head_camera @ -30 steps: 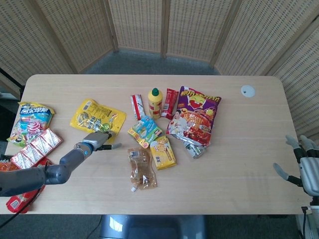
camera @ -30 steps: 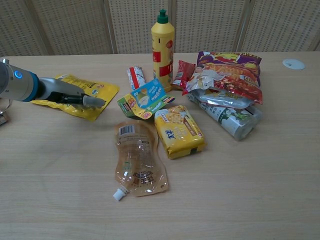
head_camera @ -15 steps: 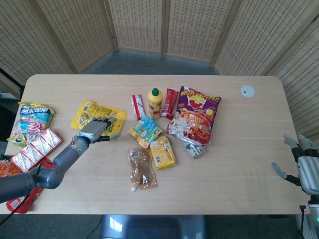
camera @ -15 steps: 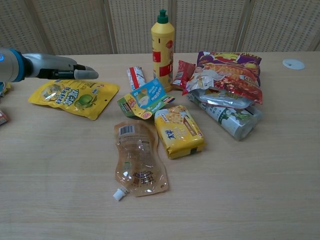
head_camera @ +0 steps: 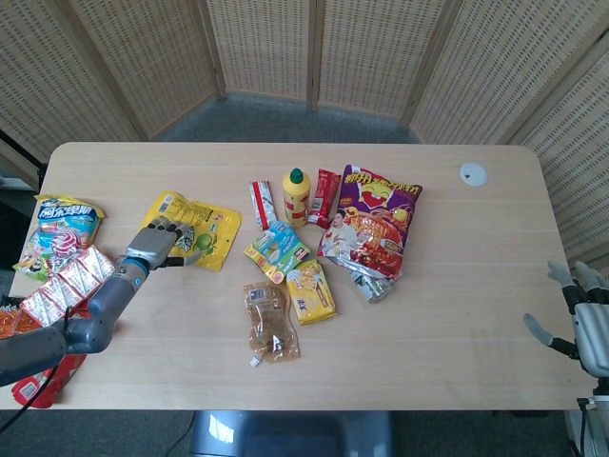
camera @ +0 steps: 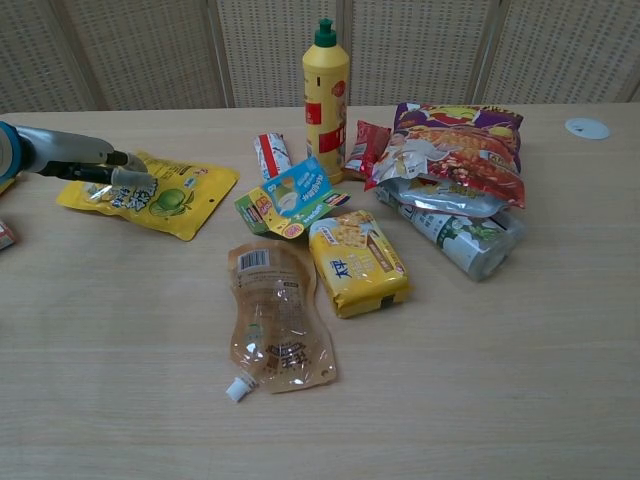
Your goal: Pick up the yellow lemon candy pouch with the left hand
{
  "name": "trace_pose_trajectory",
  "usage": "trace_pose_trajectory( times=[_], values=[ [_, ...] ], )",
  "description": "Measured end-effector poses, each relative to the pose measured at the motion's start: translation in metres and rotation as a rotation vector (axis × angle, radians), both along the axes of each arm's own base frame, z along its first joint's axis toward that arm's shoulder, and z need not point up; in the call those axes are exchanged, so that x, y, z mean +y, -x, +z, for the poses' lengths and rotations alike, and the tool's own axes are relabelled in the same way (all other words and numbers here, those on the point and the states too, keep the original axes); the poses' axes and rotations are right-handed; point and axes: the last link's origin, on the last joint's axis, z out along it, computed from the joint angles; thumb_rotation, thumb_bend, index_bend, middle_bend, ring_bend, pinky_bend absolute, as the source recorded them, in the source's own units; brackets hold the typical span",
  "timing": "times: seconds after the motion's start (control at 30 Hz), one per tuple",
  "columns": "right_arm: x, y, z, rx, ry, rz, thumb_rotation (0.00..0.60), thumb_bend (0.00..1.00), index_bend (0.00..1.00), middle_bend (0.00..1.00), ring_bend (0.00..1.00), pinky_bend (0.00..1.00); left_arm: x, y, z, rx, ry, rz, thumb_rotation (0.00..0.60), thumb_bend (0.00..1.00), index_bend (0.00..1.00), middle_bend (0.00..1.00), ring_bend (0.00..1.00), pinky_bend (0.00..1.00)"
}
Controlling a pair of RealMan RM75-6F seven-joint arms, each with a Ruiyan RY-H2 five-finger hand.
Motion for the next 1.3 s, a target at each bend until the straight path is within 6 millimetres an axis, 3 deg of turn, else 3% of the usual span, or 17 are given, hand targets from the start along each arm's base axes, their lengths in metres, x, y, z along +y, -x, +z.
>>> trace_pose_trajectory(
  times=[0.33, 0.6, 1.03, 1.3],
  values=[
    [-0.001, -0.003, -0.001, -0.004, -0.002, 0.011, 0.041, 0.27, 0.07, 0.25, 0.0, 0.0, -0.015, 0.012, 0.0, 0.058, 0.061, 0.075, 0.009, 0.24, 0.0, 0.0, 0.0, 0.0],
    [-0.002, -0.002, -0.003, -0.001, -0.01, 0.005, 0.04, 0.26, 0.07, 0.25, 0.0, 0.0, -0.008, 0.003, 0.005, -0.005, -0.027, 0.018, 0.046, 0.24, 0.0, 0.0, 0.0, 0.0],
    [0.004, 0.002, 0.003, 0.009, 0.006, -0.021, 0.042, 0.27, 0.07, 0.25, 0.0, 0.0, -0.002, 0.0, -0.029, -0.01, 0.072, 0.046, 0.055, 0.24, 0.0, 0.0, 0.0, 0.0],
    [0.003, 0.002, 0.0, 0.001, 0.0, -0.017, 0.042, 0.27, 0.07, 0.25, 0.0, 0.0, -0.019, -0.005, -0.027, -0.026, 0.152, 0.079, 0.054, 0.24, 0.0, 0.0, 0.0, 0.0]
  ],
)
